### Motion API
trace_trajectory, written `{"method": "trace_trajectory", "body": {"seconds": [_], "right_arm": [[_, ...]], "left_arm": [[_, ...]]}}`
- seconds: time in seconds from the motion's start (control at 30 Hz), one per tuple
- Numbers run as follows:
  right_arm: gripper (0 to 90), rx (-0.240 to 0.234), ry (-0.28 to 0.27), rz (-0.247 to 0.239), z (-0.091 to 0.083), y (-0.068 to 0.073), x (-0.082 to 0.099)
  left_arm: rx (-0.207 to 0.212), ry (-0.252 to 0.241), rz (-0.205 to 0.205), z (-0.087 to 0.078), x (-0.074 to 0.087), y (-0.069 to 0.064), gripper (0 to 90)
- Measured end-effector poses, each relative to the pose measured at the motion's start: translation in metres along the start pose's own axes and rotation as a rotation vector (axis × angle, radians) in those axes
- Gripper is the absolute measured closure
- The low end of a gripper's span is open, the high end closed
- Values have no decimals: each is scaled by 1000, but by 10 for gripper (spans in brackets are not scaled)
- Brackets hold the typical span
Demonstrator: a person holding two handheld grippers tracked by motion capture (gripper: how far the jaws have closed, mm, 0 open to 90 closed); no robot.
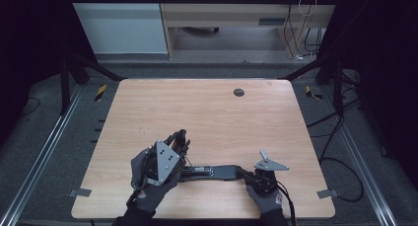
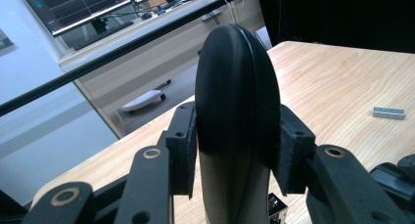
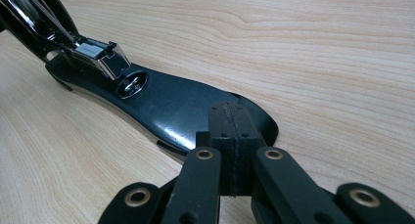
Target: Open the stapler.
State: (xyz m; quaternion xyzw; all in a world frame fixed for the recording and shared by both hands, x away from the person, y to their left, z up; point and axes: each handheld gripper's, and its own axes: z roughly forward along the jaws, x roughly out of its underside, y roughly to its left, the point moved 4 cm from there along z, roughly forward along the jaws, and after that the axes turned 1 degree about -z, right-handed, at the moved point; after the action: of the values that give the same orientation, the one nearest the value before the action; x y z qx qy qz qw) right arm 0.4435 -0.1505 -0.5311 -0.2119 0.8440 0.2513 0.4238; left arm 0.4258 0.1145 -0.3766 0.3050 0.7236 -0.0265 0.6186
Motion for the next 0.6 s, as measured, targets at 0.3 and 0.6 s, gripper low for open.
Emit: {"method": "trace_trajectory", "body": {"seconds": [0.3,0.6], "right_arm": [[900,0,0,1,0,0,0],[900,-2,1,1,0,0,0]], "left_arm": [[-12,-13,-54,-7,5,12,584],[-20,-23,-90,-11,9,18,586]]}}
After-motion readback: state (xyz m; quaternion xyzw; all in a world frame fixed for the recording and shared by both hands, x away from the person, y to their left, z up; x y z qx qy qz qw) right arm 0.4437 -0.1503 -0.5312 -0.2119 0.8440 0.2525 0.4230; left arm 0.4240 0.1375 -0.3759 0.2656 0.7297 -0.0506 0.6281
